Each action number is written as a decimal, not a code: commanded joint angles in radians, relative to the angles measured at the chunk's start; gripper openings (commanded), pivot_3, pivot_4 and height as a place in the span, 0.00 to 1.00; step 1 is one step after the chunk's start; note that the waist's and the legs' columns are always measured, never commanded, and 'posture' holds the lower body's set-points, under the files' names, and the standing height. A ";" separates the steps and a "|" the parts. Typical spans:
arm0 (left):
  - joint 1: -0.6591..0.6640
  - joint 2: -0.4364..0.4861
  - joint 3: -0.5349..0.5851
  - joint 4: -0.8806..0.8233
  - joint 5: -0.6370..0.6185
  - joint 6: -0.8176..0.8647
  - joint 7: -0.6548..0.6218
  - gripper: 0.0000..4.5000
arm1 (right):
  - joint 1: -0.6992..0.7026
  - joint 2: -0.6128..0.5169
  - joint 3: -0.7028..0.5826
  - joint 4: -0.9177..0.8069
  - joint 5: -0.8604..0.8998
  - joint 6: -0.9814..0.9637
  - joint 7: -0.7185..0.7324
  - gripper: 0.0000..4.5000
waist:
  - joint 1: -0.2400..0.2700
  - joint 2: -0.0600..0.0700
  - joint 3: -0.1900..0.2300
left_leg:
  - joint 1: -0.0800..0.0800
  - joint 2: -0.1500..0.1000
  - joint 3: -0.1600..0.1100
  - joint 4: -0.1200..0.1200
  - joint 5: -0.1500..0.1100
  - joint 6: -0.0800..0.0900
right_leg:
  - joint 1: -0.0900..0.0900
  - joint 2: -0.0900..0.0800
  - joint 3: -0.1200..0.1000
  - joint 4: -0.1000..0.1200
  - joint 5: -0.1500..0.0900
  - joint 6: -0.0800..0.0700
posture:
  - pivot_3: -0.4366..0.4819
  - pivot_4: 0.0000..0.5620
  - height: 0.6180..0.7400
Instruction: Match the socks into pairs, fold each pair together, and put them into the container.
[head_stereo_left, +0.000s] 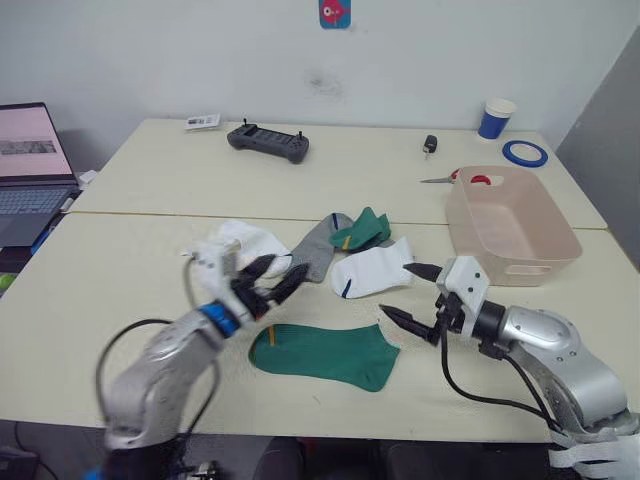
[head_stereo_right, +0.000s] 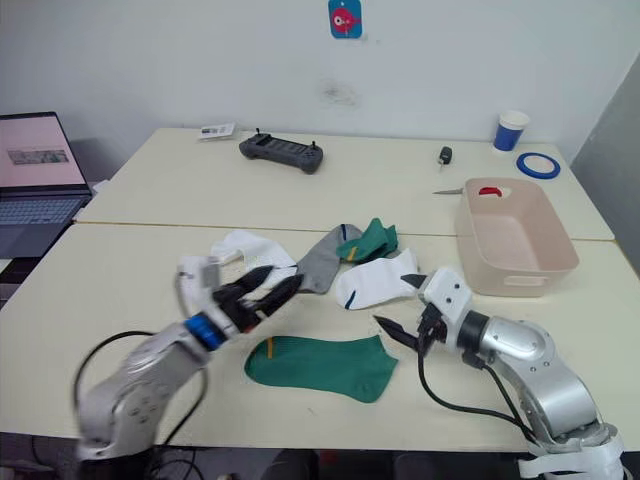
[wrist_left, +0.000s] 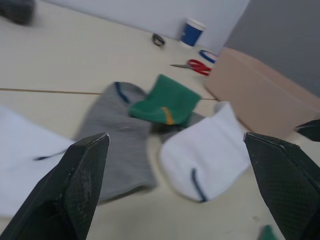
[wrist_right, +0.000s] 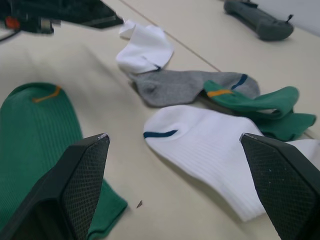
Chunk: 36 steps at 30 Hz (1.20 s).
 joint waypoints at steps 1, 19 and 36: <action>-0.098 -0.094 -0.002 0.065 -0.026 0.039 0.123 1.00 | -0.024 -0.023 -0.032 -0.071 0.018 0.021 -0.008 1.00 | 0.000 0.000 0.000 | 0.000 0.000 0.000 0.000 0.000 0.000 | 0.000 0.000 0.000 0.000 0.000 0.000 | 0.48 0.27 1.00; -0.420 -0.339 0.087 0.575 0.015 -0.005 0.255 0.86 | -0.045 -0.015 -0.064 -0.159 0.039 0.141 -0.112 1.00 | -0.005 0.000 0.000 | -0.001 -0.001 0.000 0.001 0.000 0.000 | -0.001 0.001 -0.001 0.000 0.000 0.001 | 0.48 0.27 1.00; -0.510 -0.336 0.082 0.654 0.088 -0.117 0.239 0.00 | -0.048 0.000 -0.039 -0.157 0.046 0.140 -0.134 1.00 | -0.005 0.000 0.000 | -0.001 -0.001 0.000 0.000 0.001 0.000 | -0.001 0.001 -0.001 -0.001 0.000 0.001 | 0.48 0.27 1.00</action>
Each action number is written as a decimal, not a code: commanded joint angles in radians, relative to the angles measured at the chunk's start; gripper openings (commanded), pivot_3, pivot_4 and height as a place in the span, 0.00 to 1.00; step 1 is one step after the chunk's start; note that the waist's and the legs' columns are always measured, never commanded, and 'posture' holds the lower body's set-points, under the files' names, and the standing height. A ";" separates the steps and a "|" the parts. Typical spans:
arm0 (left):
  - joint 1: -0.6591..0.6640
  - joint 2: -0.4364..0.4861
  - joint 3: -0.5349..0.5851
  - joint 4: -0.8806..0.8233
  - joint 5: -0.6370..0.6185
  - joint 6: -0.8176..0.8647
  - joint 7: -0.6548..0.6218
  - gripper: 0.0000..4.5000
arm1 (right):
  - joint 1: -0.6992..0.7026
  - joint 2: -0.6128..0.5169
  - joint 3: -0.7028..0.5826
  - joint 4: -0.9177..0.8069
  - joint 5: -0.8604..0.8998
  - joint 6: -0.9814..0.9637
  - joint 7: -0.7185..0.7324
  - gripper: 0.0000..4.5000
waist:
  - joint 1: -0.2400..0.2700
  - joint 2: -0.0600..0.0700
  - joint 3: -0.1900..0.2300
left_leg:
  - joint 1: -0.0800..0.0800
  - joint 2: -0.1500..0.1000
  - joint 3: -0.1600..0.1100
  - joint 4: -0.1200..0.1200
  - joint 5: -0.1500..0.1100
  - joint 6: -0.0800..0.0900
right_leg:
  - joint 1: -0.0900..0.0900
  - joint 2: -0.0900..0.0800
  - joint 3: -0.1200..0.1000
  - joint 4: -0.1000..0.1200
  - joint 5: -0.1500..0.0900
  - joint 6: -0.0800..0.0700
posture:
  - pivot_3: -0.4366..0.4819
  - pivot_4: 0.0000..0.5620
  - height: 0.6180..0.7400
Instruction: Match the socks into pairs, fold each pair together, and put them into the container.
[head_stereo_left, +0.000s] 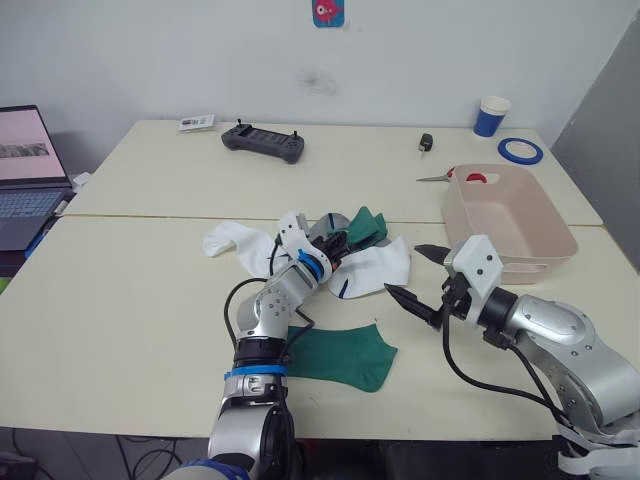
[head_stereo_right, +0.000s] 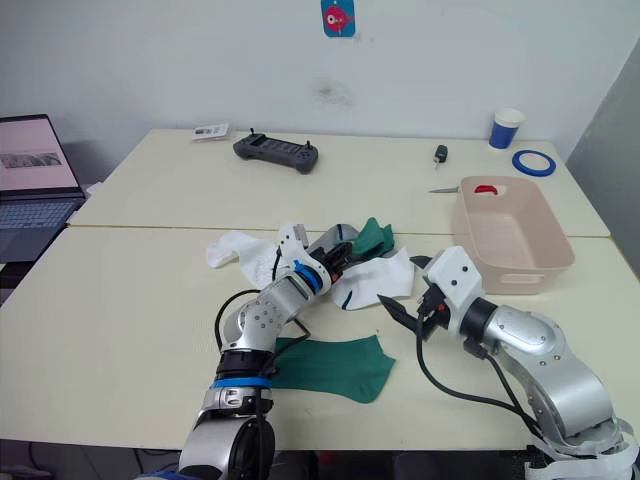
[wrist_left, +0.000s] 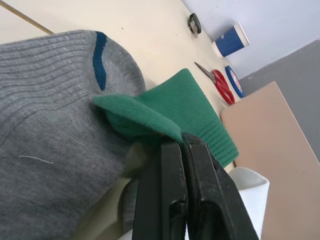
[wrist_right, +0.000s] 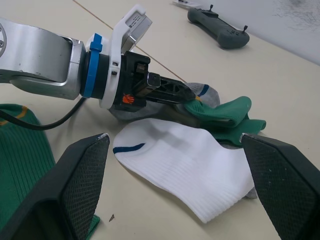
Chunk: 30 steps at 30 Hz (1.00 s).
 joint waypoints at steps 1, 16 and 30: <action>-0.048 0.018 -0.018 -0.069 0.008 -0.016 -0.027 0.00 | -0.004 0.003 -0.004 -0.035 0.003 -0.012 -0.009 1.00 | 0.000 0.000 0.000 | 0.000 0.000 0.000 0.000 0.000 0.000 | 0.000 0.000 0.000 0.000 0.000 0.000 | 0.48 0.27 1.00; -0.238 0.069 0.009 -0.303 -0.236 0.274 -0.044 0.00 | 0.023 -0.008 -0.022 -0.045 0.025 0.002 -0.003 1.00 | -0.001 0.000 0.000 | -0.001 0.000 0.000 0.000 0.002 -0.004 | 0.000 0.000 0.000 0.000 0.000 0.001 | 0.48 0.27 1.00; -0.256 0.046 0.118 -0.446 -0.694 0.407 0.172 0.00 | 0.104 -0.176 -0.146 -0.047 0.116 0.051 0.103 1.00 | -0.002 -0.001 0.000 | 0.000 0.000 0.000 0.000 0.002 -0.004 | 0.000 0.000 0.001 0.000 0.000 0.001 | 0.48 0.27 1.00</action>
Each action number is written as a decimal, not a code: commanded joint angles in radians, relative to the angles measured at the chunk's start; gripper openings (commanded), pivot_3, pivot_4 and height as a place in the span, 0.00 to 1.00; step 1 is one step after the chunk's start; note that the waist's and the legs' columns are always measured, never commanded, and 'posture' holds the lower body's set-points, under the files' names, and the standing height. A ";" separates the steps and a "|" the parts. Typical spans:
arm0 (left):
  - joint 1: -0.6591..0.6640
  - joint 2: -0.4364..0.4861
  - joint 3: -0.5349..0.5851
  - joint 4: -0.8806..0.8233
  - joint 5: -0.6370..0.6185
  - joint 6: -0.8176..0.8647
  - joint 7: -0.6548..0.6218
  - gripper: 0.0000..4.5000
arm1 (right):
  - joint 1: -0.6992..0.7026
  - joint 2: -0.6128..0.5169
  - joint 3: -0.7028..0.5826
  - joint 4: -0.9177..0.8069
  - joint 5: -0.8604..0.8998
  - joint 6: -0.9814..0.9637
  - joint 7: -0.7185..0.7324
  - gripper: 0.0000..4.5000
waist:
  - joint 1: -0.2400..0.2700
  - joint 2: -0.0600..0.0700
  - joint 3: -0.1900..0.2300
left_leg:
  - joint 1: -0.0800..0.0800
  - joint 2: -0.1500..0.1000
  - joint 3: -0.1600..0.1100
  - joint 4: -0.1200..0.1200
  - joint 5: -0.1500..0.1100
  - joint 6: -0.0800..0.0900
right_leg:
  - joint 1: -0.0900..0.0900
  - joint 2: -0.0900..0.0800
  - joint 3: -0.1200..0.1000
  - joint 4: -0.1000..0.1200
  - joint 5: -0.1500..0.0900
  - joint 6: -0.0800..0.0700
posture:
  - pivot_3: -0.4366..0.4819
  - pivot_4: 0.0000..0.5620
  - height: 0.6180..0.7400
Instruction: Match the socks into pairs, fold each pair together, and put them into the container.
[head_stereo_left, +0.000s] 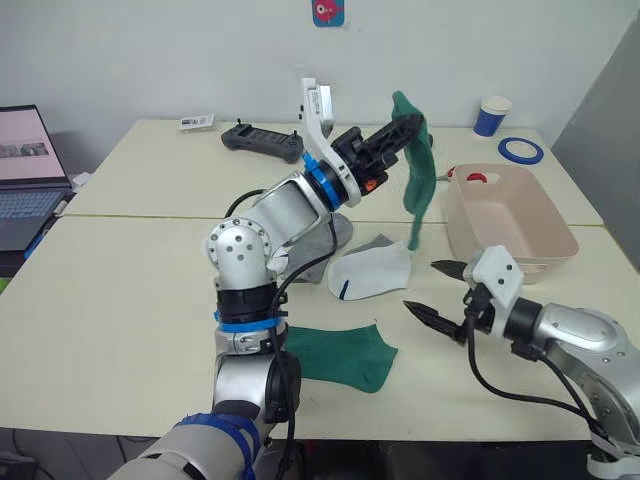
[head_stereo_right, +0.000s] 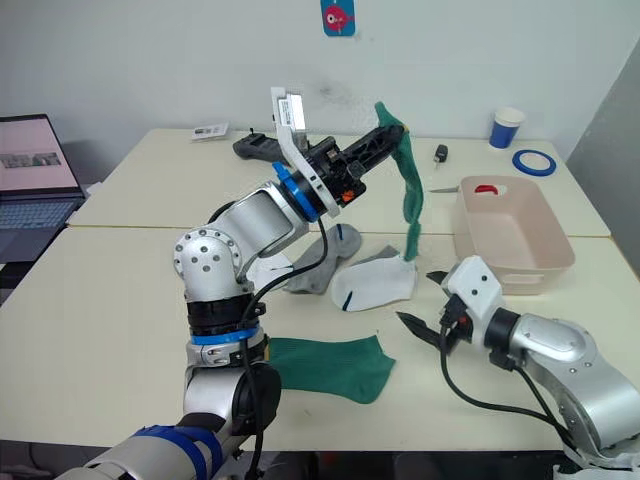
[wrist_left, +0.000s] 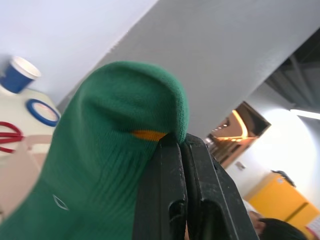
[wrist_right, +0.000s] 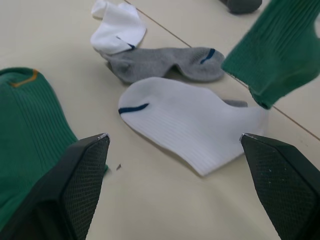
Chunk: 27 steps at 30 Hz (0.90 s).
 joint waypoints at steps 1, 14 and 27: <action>0.093 0.024 0.038 -0.082 -0.120 0.003 0.089 0.00 | 0.004 -0.022 -0.036 -0.022 0.016 -0.008 0.015 1.00 | -0.002 0.000 0.000 | 0.000 0.000 0.000 0.000 0.000 0.000 | 0.000 0.000 0.000 0.000 0.000 0.000 | 0.48 0.27 1.00; 0.740 0.316 0.022 -0.149 0.037 -0.073 -0.152 0.00 | -0.028 -0.015 0.057 0.000 -0.006 -0.040 0.025 1.00 | 0.023 0.000 0.000 | 0.002 -0.001 0.000 -0.001 0.000 -0.001 | 0.001 -0.002 0.000 0.000 0.001 0.000 | 0.48 0.27 1.00; 0.860 0.423 -0.078 -0.168 0.250 -0.192 -0.339 0.18 | -0.029 -0.007 0.141 0.024 -0.044 -0.074 0.031 1.00 | 0.022 0.000 0.000 | 0.001 -0.001 0.000 -0.001 0.000 -0.001 | 0.000 -0.001 0.002 -0.001 0.002 0.000 | 0.48 0.27 1.00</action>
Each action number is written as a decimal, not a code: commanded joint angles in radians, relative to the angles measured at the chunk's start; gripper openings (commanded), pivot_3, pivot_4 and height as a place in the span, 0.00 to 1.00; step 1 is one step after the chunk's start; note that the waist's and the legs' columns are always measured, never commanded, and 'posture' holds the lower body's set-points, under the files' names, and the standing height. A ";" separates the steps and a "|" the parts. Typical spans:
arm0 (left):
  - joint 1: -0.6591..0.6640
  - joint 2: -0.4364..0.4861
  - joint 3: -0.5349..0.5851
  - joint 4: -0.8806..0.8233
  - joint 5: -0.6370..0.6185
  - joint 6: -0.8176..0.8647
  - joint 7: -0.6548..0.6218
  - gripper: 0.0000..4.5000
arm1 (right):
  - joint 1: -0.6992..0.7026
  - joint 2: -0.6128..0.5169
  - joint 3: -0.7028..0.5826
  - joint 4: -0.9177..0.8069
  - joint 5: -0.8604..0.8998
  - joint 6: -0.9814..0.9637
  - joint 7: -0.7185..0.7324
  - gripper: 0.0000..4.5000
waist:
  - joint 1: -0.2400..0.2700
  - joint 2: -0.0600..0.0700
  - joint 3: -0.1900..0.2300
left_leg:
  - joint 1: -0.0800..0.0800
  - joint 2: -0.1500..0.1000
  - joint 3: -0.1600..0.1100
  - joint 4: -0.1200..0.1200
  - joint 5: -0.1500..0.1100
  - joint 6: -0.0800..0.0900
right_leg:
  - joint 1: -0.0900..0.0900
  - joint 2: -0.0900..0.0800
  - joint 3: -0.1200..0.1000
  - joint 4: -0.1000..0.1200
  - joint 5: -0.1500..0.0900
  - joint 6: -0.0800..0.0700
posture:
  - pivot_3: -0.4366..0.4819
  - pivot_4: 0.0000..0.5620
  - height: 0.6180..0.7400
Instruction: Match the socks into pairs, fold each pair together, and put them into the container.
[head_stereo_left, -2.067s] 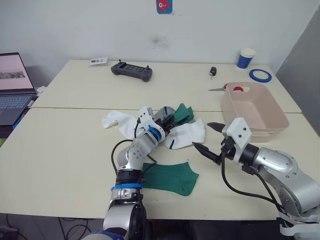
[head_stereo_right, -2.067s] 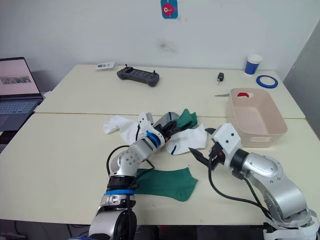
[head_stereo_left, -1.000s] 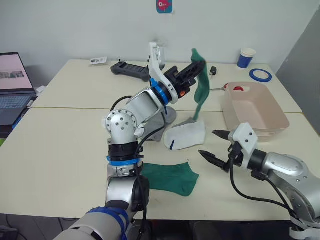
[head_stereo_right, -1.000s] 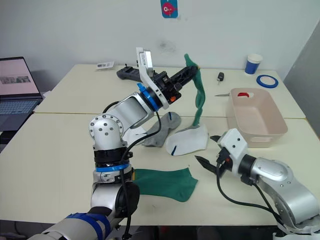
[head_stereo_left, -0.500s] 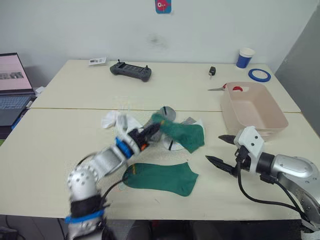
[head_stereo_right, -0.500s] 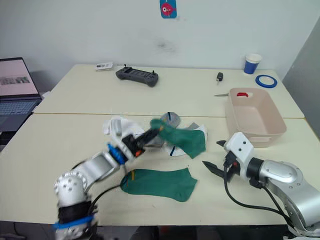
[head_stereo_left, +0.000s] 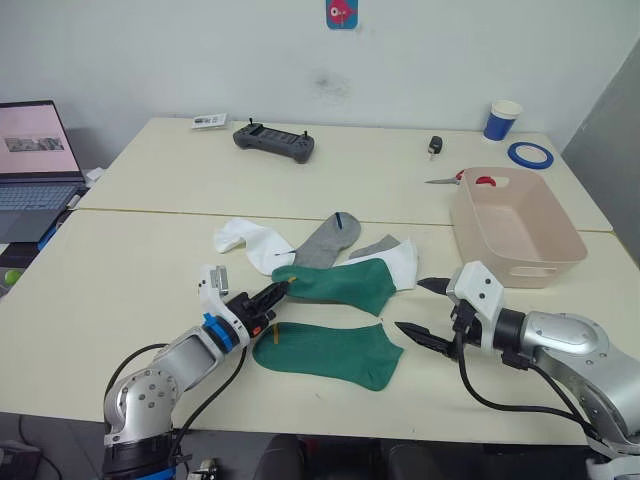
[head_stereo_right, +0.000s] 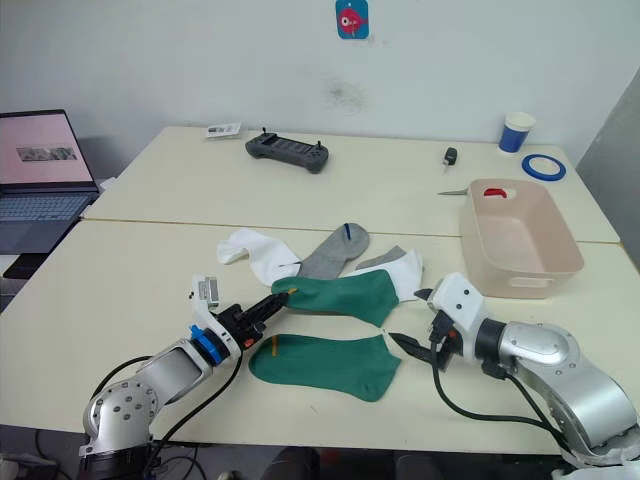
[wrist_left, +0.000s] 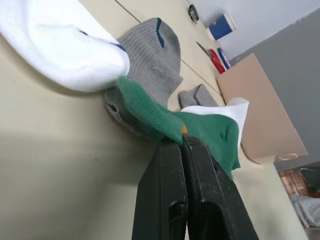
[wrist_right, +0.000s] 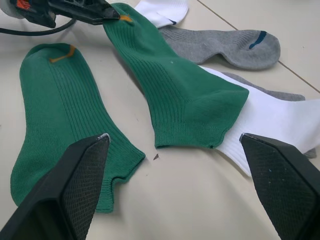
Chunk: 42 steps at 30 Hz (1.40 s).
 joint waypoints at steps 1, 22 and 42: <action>0.019 0.036 -0.022 -0.036 0.063 -0.042 -0.057 0.25 | -0.004 0.002 0.002 -0.020 -0.011 -0.026 0.006 1.00 | 0.000 0.000 0.000 | 0.000 0.000 0.000 0.000 0.000 0.000 | 0.000 0.000 0.000 0.000 0.000 0.000 | 0.48 0.27 1.00; 0.324 0.259 0.004 -0.205 0.198 -0.092 -0.257 0.84 | 0.230 0.101 0.092 0.014 -0.135 -0.156 -0.058 1.00 | -0.002 0.001 0.000 | -0.008 0.002 0.000 -0.001 0.000 0.000 | -0.009 -0.001 0.000 0.001 -0.001 -0.002 | 0.48 0.27 1.00; 0.290 0.237 -0.154 -0.169 0.394 -0.157 -0.302 0.00 | 0.241 0.177 0.161 0.058 -0.199 -0.137 -0.095 0.07 | 0.004 0.006 -0.004 | -0.008 0.001 0.001 0.000 0.000 0.000 | -0.008 -0.001 0.000 0.001 0.000 -0.002 | 0.48 0.27 1.00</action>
